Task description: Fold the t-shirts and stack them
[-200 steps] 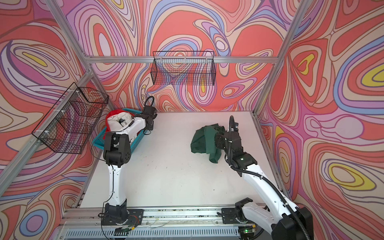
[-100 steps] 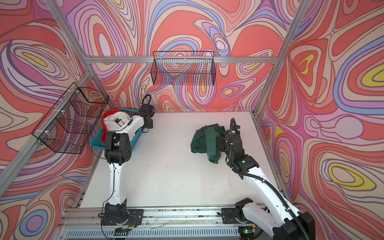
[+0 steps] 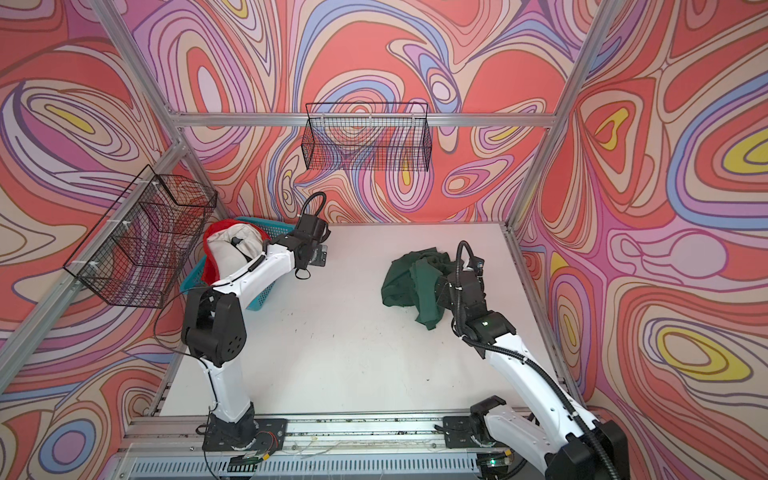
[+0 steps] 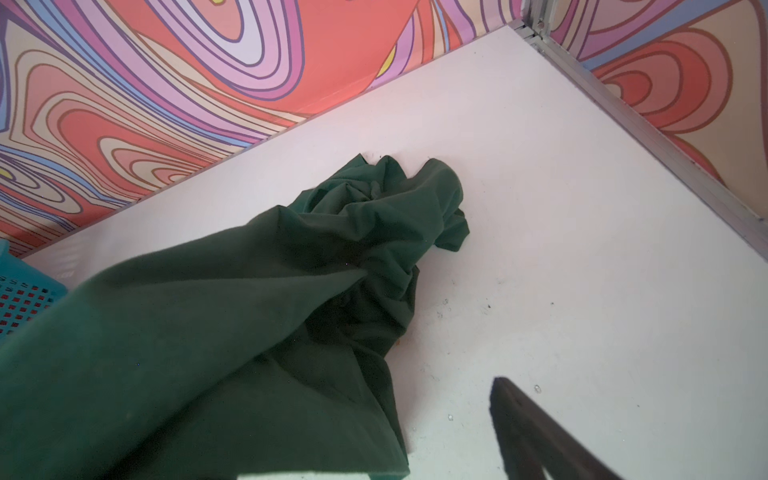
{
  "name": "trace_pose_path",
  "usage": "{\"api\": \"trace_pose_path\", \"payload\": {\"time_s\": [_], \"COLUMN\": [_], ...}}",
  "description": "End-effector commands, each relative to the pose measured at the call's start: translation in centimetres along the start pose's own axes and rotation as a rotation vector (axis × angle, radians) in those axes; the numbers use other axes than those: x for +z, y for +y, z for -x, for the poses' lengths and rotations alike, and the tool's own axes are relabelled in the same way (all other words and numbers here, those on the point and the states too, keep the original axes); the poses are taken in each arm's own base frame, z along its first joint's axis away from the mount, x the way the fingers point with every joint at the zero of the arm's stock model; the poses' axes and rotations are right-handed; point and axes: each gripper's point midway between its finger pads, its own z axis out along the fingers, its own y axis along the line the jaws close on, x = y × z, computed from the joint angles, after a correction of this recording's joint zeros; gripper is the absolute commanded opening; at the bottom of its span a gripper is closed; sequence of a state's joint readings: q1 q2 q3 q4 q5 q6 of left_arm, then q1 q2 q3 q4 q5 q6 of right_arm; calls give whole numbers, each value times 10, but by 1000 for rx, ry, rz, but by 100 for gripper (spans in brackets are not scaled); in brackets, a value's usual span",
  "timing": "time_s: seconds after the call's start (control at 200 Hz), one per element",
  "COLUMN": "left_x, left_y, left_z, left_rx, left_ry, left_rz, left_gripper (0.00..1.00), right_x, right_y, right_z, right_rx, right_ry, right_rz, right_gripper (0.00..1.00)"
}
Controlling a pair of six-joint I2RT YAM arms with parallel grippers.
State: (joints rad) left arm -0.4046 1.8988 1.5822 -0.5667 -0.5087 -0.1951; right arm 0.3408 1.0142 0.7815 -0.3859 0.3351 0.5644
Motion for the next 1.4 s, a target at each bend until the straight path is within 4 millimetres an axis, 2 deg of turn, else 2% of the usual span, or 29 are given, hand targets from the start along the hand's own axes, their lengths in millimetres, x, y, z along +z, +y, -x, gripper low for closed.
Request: {"api": "trace_pose_path", "payload": {"time_s": [0.0, 0.065, 0.15, 0.2, 0.26, 0.381, 0.676, 1.132, 1.297, 1.357, 1.397], "left_x": [-24, -39, -51, -55, -59, -60, -50, -21, -13, -13, -13], "left_y": [-49, -84, -125, -147, -172, -204, -250, -279, -287, -291, -292], "left_z": [-16, -24, -34, -38, -40, -44, -65, -89, -97, -98, -99], "left_rx": [30, 58, 50, 44, 58, 70, 64, 115, 121, 133, 138], "left_ry": [-15, -16, 2, 20, 38, 101, 186, 259, 285, 285, 287], "left_rz": [-133, -240, -386, -467, -551, -647, -745, -685, -677, -697, -699], "left_gripper": [100, 100, 100, 100, 97, 95, 90, 75, 65, 55, 45], "right_x": [0, 1, 4, 5, 6, 6, -3, -6, -7, -8, -7], "right_y": [1, 3, 7, 8, 6, 1, -13, -14, -15, -16, -17], "right_z": [8, 10, 10, 9, 7, 1, 0, 1, 2, 2, 3], "right_rx": [26, 24, 31, 37, 46, 43, 58, 51, 52, 43, 25], "right_ry": [-6, 2, 9, 11, 12, 25, -8, -15, -21, -20, -19], "right_rz": [-24, -25, -17, -10, -12, -33, -64, -58, -62, -69, -77], "right_gripper": [83, 80, 69, 50, 23, 0, 0, 0, 0, 0, 0]}}
